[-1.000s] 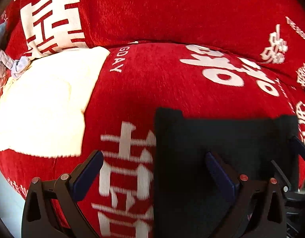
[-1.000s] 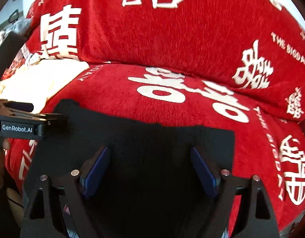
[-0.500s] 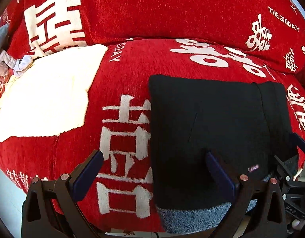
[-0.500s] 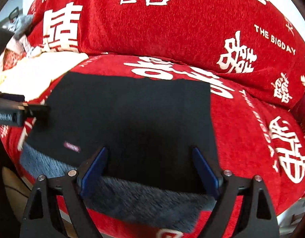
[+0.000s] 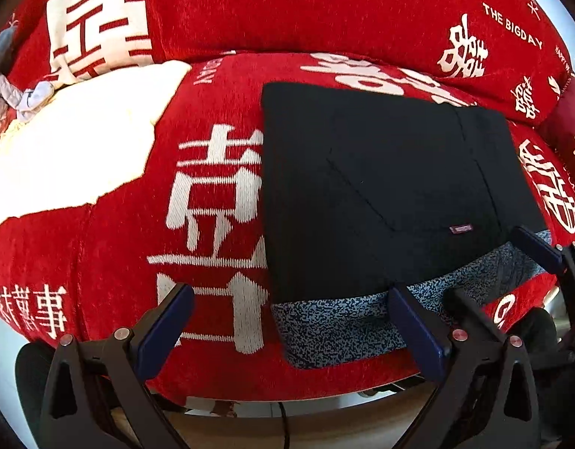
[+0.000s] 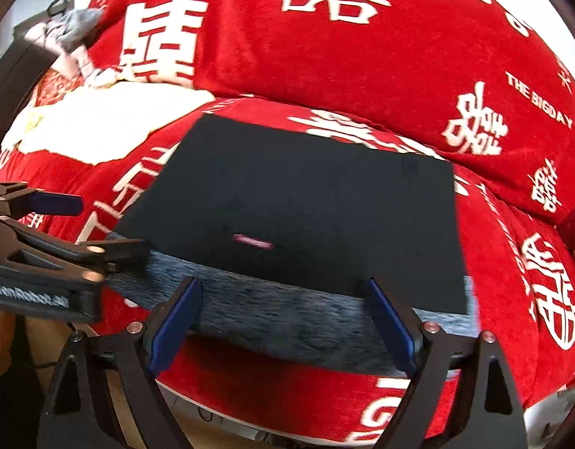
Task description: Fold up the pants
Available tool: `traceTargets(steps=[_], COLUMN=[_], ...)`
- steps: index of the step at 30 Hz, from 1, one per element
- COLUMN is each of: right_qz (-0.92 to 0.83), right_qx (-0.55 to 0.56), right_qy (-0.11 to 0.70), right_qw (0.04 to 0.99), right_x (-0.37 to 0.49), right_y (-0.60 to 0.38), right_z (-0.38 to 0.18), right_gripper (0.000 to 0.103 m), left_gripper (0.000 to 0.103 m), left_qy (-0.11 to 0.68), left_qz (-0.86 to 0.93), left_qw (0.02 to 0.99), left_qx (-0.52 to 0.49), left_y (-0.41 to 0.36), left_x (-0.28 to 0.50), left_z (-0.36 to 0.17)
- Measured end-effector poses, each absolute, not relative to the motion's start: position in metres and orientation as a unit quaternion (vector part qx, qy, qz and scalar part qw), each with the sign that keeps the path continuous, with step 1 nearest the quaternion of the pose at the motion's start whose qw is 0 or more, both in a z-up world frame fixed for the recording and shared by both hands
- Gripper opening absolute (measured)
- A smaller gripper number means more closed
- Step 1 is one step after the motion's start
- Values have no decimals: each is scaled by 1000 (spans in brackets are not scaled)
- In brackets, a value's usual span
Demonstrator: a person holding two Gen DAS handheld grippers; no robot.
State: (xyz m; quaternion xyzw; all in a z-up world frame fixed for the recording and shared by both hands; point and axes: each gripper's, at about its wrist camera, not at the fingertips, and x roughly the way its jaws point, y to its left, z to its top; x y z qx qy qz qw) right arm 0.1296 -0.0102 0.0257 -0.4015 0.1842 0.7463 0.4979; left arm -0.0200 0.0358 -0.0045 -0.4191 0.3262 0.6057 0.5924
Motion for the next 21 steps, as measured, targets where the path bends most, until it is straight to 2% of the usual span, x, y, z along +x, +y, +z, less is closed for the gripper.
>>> traceTargets(steps=[12,14,17,19,21], right_qz=[719,705,688,687,684], right_qx=[-403,-395,-375,-341,-320], right_qy=[177,202,289,343,361], right_qw=[538,553,550,543,547], right_x=[185,210,251,278,293], right_y=[-5,-1,7,5,3], right_z=[26,26,20,23,29], right_gripper=[95,96,96,96,97], left_gripper=[103,103,103,103,103], left_qy=[329,327,328,323,303], left_qz=[591,590,589,589,582], left_qw=[580,576,573,584,613], left_qx=[-453,-462,-466,-455,-440], left_y=[31,30,29,25,20], left_x=[-36,-41,-45,-46,-50], left_z=[-26,-29,-28,-16,1])
